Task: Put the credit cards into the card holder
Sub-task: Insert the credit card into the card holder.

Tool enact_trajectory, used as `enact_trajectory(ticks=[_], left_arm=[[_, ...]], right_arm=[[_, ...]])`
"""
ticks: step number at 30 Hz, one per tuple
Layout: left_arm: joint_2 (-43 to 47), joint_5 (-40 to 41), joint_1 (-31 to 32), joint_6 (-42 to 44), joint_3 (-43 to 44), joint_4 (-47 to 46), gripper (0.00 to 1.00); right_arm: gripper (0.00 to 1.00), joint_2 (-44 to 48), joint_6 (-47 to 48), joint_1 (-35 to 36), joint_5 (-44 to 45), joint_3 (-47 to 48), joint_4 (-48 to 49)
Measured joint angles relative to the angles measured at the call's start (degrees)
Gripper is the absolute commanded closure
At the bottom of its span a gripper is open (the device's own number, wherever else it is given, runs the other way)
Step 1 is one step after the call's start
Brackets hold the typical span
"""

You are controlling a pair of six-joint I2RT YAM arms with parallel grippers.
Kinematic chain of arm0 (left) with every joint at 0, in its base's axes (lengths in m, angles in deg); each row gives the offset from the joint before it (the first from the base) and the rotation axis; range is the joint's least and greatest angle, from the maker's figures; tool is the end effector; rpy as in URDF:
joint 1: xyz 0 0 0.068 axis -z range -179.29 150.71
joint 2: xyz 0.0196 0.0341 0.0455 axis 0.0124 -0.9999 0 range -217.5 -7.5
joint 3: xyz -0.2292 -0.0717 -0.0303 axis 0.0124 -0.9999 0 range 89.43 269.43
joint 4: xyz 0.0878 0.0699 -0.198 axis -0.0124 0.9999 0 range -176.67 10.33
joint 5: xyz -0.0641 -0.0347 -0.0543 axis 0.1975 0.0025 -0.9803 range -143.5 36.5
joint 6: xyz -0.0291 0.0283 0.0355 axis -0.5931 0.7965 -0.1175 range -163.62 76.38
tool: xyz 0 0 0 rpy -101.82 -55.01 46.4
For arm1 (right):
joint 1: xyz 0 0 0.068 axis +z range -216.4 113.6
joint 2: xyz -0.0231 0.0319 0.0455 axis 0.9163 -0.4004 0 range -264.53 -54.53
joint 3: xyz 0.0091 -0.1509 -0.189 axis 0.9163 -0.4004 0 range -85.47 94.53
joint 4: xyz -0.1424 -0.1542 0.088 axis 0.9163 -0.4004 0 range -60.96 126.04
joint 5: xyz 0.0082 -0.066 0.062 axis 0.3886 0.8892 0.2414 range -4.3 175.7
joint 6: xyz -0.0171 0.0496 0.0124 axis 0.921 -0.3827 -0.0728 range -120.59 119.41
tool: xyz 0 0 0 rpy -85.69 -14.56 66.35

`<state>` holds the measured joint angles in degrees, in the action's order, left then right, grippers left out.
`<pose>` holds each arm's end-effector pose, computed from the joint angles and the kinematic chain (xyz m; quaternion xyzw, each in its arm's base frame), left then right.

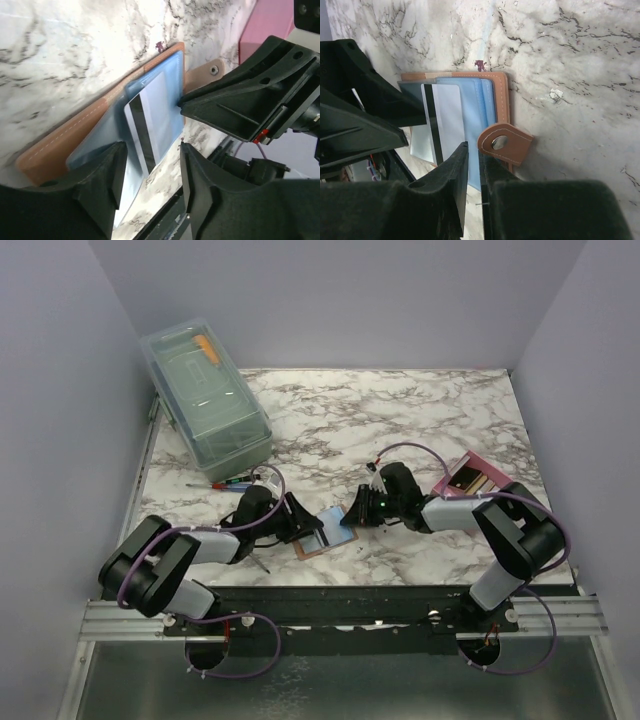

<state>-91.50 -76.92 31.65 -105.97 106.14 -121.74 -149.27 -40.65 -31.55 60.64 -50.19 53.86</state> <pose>0.1830 -0.1263 0.1182 -0.1377 0.8519 -0.4660 0.1955 0.2182 0.1702 0.1252 -0.0483 0.8936 0.4003 0.1972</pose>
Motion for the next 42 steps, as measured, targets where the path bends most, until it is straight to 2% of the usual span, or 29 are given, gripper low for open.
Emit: enact_trajectory(ticks=[4, 7, 14, 19, 27, 32, 36, 38, 42], left_arm=[[6.16, 3.17, 0.0, 2.08, 1.05, 9.57, 0.48], [7.06, 4.0, -0.02, 3.04, 1.92, 13.6, 0.59], [3.61, 3.96, 0.79, 4.52, 4.37, 15.5, 0.84], [-0.52, 4.04, 3.89, 4.81, 6.97, 14.84, 0.95], [-4.0, 4.68, 4.83, 4.76, 9.55, 13.35, 0.94], [-1.27, 6.32, 5.57, 5.07, 8.87, 15.45, 0.86], [3.91, 7.06, 5.55, 5.75, 7.56, 19.1, 0.86], [5.68, 7.19, 5.57, 6.08, 7.48, 20.48, 0.87], [4.37, 7.13, 5.57, 6.45, 7.8, 21.29, 0.87]], right_arm=[[0.82, 0.07, 0.0, 0.0, -0.02, -0.22, 0.11], [0.82, 0.09, 0.0, 0.0, -0.04, -0.22, 0.15], [0.84, -0.09, -0.02, -0.04, -0.28, -0.22, 0.37], [0.84, -0.35, -0.55, -0.07, -1.07, -0.44, 1.01], [0.82, -0.17, -2.78, -0.83, -1.84, -2.19, 3.5], [0.78, 1.29, -3.43, -0.83, -1.9, -2.97, 2.47], [0.76, 4.07, -3.21, -0.83, -1.49, -3.56, -1.44], [0.71, 4.59, -3.04, -0.83, -1.33, -3.72, -2.56], [0.68, 4.63, -2.99, -0.83, -1.49, -3.85, -2.64]])
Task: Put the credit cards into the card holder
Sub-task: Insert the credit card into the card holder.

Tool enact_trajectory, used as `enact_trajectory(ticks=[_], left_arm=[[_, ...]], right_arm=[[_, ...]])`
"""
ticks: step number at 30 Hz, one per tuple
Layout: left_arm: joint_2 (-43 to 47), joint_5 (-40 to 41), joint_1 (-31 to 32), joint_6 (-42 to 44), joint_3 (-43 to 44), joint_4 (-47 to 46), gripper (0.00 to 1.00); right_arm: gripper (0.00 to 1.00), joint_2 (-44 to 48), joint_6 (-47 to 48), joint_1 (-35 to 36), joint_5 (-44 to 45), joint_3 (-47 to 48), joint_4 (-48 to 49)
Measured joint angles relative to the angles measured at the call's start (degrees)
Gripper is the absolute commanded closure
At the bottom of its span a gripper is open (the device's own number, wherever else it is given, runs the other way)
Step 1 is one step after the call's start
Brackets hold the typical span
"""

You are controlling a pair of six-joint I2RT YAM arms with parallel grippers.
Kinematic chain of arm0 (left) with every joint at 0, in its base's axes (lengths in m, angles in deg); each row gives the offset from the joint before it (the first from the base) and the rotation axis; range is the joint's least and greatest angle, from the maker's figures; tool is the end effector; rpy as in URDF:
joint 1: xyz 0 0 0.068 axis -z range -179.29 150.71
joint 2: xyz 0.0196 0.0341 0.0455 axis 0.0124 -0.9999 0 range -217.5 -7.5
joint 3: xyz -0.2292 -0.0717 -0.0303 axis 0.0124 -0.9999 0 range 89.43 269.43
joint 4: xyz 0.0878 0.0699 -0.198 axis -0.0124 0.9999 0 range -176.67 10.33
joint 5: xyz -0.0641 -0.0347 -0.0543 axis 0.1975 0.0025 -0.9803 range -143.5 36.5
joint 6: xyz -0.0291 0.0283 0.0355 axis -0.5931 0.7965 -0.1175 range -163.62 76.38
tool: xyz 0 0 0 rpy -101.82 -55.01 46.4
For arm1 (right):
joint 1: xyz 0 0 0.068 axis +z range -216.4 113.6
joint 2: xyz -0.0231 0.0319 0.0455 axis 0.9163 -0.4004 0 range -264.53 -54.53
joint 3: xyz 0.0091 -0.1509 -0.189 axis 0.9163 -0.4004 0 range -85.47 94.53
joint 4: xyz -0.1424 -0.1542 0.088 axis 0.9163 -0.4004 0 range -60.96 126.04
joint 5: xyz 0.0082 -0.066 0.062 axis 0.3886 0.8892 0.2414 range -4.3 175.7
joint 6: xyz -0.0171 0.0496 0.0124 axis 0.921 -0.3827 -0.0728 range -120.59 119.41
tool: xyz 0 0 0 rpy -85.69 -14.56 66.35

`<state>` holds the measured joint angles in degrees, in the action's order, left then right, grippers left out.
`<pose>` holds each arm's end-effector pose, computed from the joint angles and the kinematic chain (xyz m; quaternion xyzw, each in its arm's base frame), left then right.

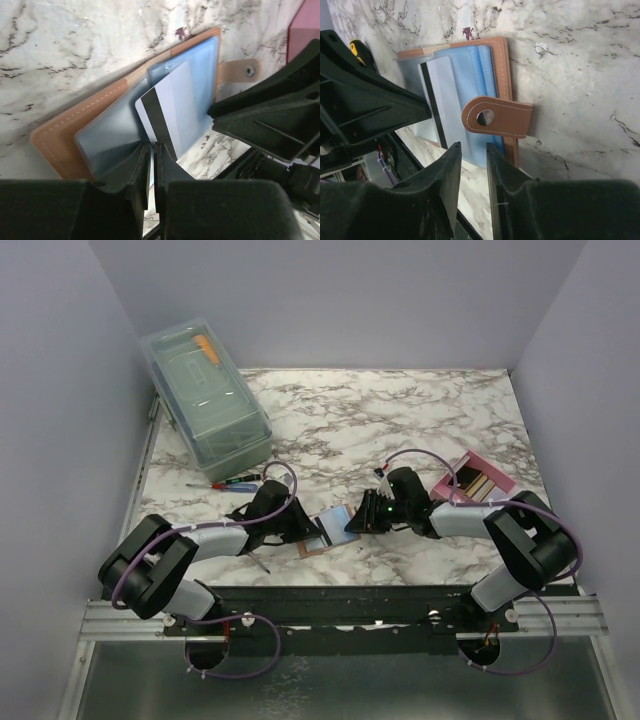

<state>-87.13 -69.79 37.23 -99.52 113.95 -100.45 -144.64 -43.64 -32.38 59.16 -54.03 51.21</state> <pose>0.1772 -0.1437 0.1336 -0.0943 0.8989 -0.3838 0.1890 0.2041 0.1569 0.1259 -0.0199 0.8986 0.4044 0.1693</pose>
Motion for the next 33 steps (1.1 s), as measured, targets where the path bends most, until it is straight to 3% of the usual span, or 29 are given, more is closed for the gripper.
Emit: enact_trajectory(ticks=[10, 18, 22, 28, 33], left_arm=[[-7.13, -0.85, 0.52, 0.15, 3.65, -2.73, 0.92], [-5.81, -0.04, 1.14, 0.68, 3.74, -2.27, 0.8], [-3.3, -0.04, 1.38, 0.44, 2.89, -1.77, 0.73], [1.38, 0.09, 1.49, 0.26, 2.01, 0.44, 0.75], [0.31, 0.02, 1.49, 0.28, 2.08, 0.68, 0.76]], right_arm=[[0.72, -2.16, -0.61, -0.28, -2.38, -0.11, 3.45], [0.68, -1.55, -0.68, -0.28, -2.08, -0.13, 2.91], [0.61, 1.27, -0.35, -0.28, -0.5, -0.81, 0.09], [0.58, 3.63, 0.13, -0.28, 0.9, -1.92, -2.6], [0.56, 3.26, 0.02, -0.39, 0.66, -1.95, -2.01]])
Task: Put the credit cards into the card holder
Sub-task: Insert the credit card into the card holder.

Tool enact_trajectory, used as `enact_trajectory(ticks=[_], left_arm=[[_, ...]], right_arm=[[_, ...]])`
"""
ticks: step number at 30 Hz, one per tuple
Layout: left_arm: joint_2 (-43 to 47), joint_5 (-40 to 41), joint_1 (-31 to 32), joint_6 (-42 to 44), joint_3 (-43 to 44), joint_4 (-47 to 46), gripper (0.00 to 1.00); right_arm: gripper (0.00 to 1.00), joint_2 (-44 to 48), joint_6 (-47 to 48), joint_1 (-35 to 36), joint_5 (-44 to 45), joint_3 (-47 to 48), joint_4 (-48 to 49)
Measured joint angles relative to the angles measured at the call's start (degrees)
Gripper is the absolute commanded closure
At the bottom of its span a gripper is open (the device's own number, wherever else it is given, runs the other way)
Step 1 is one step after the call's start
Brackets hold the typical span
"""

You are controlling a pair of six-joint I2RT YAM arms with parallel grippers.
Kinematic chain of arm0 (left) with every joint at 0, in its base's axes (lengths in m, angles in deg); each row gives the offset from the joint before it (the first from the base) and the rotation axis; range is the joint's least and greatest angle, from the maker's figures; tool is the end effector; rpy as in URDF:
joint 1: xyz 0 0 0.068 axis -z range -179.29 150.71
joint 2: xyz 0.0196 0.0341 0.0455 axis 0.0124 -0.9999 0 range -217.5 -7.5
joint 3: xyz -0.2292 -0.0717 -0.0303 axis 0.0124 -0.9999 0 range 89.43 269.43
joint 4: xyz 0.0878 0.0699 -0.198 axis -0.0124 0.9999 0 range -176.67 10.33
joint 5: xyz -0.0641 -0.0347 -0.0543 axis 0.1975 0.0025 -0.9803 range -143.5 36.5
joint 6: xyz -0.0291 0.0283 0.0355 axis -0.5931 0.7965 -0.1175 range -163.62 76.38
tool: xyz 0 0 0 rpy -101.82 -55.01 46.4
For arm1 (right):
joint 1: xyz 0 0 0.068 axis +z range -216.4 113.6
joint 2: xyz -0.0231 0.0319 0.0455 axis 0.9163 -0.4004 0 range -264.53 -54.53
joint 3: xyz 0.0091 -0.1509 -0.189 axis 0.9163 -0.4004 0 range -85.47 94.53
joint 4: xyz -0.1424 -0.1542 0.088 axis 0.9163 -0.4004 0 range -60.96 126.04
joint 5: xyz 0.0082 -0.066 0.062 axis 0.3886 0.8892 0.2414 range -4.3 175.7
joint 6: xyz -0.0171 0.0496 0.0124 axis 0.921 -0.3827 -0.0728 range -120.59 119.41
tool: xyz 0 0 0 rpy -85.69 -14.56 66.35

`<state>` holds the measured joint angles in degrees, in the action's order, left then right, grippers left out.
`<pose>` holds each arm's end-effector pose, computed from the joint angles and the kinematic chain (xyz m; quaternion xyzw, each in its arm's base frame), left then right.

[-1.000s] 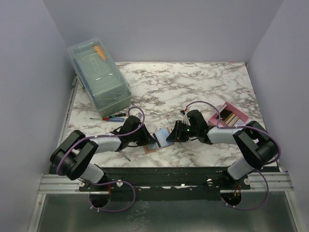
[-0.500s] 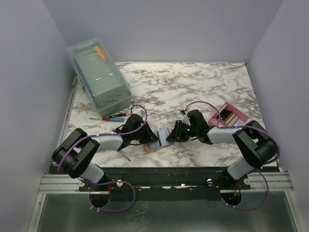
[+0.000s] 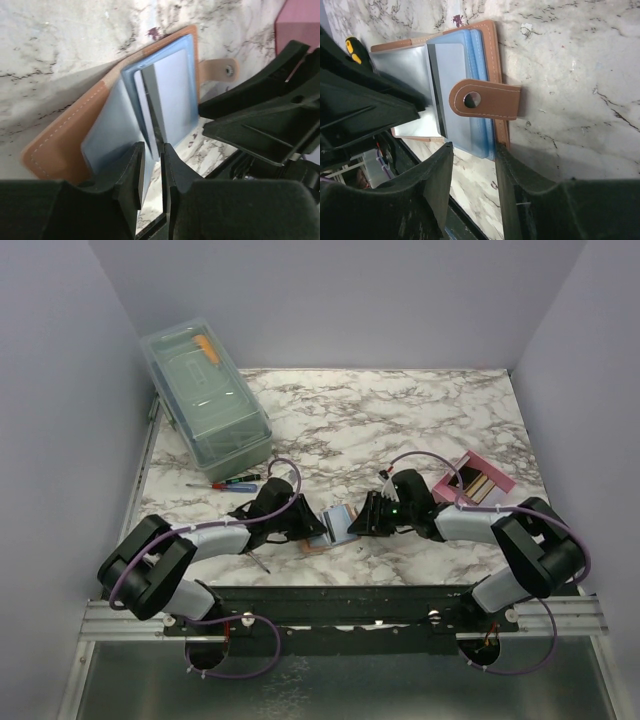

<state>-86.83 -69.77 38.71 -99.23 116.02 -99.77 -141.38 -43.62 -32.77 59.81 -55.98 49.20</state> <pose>0.1785 -0.1522 0.1429 -0.0777 0.8945 -0.3947 0.1948 0.1965 0.1493 0.1282 -0.0133 0.9019 0.3971 0.1696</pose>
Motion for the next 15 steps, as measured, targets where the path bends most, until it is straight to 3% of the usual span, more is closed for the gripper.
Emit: enact_trajectory(ticks=[15], left_arm=[[-4.31, -0.98, 2.93, -1.49, 2.27, -0.83, 0.75]], right_arm=[[0.57, -2.58, -1.16, -0.35, -3.37, -0.35, 5.03]])
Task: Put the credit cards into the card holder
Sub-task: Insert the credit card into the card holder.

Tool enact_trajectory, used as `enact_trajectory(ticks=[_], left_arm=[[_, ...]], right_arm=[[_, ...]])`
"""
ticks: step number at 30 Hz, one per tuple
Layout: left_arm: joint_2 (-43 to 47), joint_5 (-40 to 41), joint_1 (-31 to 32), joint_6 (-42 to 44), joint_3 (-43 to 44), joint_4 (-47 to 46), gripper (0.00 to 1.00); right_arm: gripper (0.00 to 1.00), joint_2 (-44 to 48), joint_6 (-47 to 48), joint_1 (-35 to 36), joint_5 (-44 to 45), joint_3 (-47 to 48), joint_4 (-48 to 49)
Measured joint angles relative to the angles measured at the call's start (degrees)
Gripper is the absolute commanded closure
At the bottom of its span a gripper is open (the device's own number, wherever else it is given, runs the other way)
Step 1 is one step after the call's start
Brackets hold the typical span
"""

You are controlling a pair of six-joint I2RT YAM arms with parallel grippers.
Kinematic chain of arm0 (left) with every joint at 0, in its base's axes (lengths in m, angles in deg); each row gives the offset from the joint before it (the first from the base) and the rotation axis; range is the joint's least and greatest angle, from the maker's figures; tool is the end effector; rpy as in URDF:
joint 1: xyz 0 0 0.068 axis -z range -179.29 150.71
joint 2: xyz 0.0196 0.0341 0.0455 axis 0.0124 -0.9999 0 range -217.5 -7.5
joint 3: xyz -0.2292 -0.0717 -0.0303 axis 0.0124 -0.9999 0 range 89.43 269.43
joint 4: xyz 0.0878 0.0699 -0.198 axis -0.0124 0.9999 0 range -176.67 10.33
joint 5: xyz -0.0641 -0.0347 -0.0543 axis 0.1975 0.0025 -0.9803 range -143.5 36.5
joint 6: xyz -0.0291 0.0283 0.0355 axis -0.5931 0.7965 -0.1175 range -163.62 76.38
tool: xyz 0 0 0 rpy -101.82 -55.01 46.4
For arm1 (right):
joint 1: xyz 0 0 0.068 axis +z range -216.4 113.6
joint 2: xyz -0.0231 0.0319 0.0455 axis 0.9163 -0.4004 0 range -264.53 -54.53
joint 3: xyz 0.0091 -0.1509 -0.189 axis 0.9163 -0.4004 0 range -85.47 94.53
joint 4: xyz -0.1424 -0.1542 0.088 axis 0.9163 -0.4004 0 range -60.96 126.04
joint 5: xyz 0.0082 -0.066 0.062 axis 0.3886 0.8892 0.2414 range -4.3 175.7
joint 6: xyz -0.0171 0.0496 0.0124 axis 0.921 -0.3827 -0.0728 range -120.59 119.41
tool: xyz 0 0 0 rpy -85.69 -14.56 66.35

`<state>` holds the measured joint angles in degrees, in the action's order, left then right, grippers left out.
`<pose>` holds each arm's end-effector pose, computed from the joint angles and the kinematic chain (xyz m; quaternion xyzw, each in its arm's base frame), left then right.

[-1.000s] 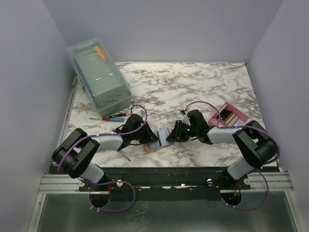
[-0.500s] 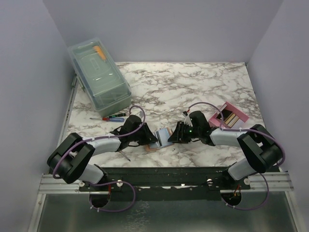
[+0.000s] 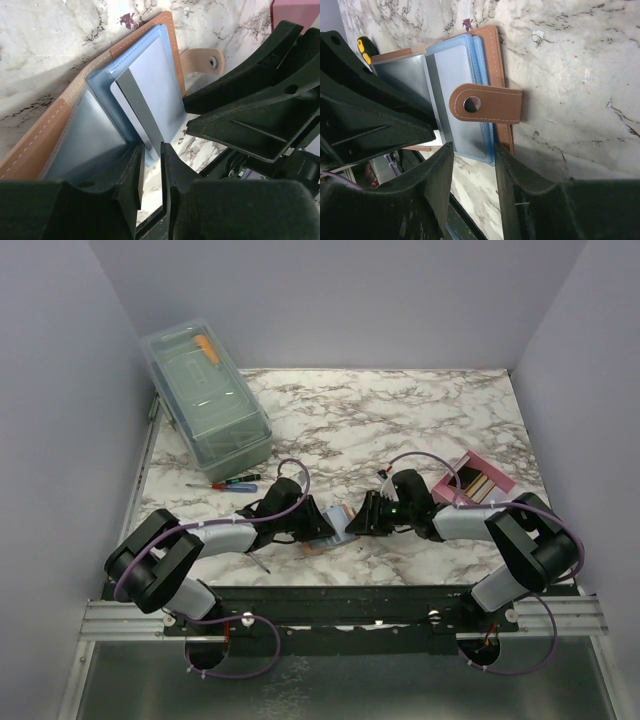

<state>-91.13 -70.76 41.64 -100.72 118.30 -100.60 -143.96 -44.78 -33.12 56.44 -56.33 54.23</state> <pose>0.1783 -0.1687 0.1378 -0.0647 0.8989 -0.4000 0.1667 0.2005 0.1523 0.1238 -0.0180 0.8900 0.4259 0.1621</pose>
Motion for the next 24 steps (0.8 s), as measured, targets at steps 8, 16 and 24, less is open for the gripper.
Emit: enact_trajectory(ticks=[8, 16, 24], left_arm=[[3.1, 1.57, 0.09, 0.31, -0.02, 3.61, 0.58], [12.37, 5.55, 0.09, 2.56, 0.02, 12.76, 0.83], [6.16, 3.72, 0.09, 3.15, 1.6, 7.39, 1.0]], right_arm=[[0.56, 1.14, -0.17, 0.04, 0.94, -0.24, -1.14], [0.53, 3.28, 0.83, 0.04, 2.34, -0.15, -4.74], [0.56, 3.32, 1.4, 0.04, 2.34, 0.83, -6.69]])
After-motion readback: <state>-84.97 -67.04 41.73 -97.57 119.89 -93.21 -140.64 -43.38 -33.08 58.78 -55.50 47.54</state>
